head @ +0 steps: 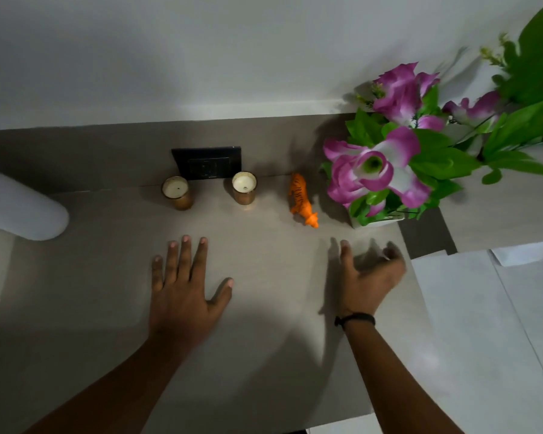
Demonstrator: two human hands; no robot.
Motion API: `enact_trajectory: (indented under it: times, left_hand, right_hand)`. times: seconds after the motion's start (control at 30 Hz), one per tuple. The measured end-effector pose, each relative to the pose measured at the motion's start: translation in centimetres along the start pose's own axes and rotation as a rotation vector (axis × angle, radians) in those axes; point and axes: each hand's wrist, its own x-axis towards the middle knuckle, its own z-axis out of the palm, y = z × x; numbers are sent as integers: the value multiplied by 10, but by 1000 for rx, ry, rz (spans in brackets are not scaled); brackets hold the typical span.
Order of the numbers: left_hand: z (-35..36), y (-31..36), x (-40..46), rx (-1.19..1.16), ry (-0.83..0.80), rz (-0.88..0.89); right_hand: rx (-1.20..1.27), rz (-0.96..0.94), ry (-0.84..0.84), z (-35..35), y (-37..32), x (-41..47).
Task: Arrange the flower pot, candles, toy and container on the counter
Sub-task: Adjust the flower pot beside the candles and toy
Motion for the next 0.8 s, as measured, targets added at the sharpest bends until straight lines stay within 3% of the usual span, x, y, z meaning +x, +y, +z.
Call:
enact_trajectory:
  times: [0.07,0.17,0.3,0.53,0.8]
  left_hand:
    - [0,0,0,0,-3,0]
    - [0,2,1,10,3,-12]
    - [3,1,-1,18,44,-5]
    - [6,-2,1,30,41,-4]
    - [7,-3,-1,50,34,0]
  right_hand:
    - [8,63,-48,-12,3,25]
    - [31,3,-133,-7,-4,53]
    - [26,-81,-39,10,-6,65]
    - [28,-176,-36,24,-5,77]
    - [-40,-129,-60,23,-5,76]
